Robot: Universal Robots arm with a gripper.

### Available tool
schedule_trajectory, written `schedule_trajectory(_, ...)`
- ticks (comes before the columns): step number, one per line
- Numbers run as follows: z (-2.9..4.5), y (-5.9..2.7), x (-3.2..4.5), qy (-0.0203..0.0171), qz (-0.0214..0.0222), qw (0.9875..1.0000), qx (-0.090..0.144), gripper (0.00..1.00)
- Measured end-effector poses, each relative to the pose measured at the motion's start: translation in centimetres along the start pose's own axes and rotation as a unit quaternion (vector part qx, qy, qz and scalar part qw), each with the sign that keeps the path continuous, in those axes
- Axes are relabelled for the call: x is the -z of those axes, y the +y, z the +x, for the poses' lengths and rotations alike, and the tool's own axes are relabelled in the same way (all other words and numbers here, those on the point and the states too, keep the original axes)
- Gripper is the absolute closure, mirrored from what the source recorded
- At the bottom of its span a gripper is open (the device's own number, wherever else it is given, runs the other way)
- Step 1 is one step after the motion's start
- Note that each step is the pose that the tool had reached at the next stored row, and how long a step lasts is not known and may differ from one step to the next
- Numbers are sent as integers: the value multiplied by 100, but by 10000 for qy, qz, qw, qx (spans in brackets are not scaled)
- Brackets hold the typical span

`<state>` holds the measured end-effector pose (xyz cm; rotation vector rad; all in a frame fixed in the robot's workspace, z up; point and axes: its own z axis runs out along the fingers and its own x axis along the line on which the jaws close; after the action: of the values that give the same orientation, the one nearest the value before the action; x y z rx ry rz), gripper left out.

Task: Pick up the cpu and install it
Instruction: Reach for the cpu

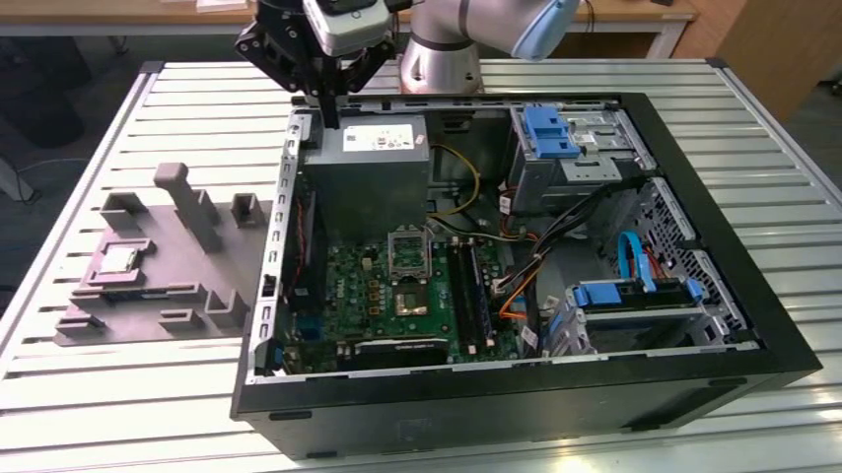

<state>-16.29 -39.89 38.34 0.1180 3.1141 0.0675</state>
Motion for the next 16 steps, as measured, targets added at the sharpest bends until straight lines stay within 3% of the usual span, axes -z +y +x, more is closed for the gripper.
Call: schedule_trajectory(16,31,-2,-6,0,0,10000,0,89)
